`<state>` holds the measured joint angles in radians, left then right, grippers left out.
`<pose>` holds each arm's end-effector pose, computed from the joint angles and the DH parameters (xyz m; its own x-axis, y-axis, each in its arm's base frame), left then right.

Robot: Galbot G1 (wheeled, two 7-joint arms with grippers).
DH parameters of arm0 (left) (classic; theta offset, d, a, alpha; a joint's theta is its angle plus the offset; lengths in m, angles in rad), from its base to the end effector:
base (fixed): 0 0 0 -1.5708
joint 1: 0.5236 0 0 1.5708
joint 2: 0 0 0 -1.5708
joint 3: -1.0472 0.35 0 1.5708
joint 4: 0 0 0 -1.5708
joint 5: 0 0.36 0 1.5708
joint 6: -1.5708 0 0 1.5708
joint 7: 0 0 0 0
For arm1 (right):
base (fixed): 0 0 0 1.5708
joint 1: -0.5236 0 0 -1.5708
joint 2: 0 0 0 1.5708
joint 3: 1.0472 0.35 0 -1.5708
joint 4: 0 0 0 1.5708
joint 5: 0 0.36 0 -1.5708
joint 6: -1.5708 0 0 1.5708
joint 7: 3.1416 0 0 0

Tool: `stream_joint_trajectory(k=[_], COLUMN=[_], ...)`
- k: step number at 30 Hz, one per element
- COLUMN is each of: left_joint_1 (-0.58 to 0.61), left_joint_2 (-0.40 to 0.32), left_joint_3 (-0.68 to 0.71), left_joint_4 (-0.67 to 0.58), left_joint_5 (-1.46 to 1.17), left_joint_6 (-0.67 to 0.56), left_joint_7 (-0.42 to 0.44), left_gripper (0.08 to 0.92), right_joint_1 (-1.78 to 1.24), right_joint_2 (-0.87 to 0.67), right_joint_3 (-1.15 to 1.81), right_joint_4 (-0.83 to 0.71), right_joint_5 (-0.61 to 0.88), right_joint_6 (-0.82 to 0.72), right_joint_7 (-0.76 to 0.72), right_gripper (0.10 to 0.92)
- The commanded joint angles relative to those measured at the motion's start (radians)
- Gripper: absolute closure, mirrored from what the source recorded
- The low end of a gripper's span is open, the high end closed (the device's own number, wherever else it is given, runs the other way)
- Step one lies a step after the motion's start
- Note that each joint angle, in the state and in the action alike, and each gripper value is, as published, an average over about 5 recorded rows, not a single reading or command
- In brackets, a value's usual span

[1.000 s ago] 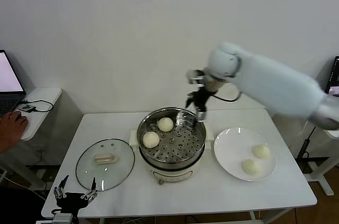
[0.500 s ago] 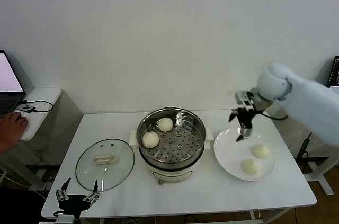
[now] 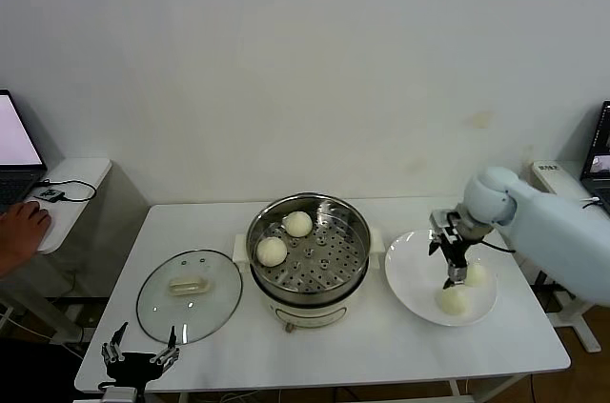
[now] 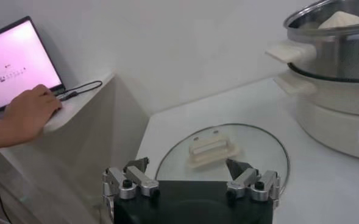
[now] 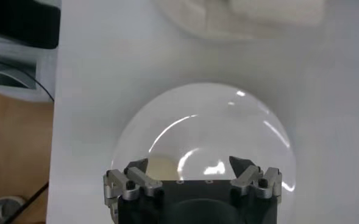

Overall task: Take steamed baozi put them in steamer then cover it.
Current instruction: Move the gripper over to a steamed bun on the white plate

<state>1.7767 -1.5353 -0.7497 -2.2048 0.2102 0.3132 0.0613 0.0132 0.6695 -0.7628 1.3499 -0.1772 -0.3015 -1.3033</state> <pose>0.1212 0.0698 -0.2886 -0.9016 -0.2061 0.3803 -0.0643 0.9332 0.3535 0.5111 -0.1271 -0.1732 -0.0540 -0.0448 0.9975 -0.9920 -0.1122 -0.0587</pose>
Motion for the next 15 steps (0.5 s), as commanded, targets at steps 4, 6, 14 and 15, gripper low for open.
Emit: stream_joint_trajectory(k=[4,6,14,15], left_joint_1=[0.001,0.002,0.002,0.002], left_joint_2=[0.0,0.0,0.001,0.002], left_joint_3=[-0.005,-0.005,-0.006,-0.007], left_joint_4=[0.01,0.014,0.023,0.025], left_joint_5=[0.003,0.003,0.002,0.002], left_joint_6=[-0.001,-0.002,-0.002,-0.002], left_joint_7=[0.0,-0.001,-0.001,-0.001], left_gripper=[0.177,0.177,0.177,0.177], right_joint_1=[-0.082,-0.092,-0.14,-0.143], right_joint_2=[-0.01,-0.015,-0.005,-0.003], right_joint_3=[0.02,0.028,0.078,0.081], right_joint_4=[-0.04,-0.041,-0.071,-0.074], right_joint_5=[-0.053,-0.061,-0.087,-0.09], right_joint_6=[0.014,0.016,0.018,0.019], right_joint_7=[0.012,0.012,0.025,0.025], right_gripper=[0.203,0.203,0.203,0.203])
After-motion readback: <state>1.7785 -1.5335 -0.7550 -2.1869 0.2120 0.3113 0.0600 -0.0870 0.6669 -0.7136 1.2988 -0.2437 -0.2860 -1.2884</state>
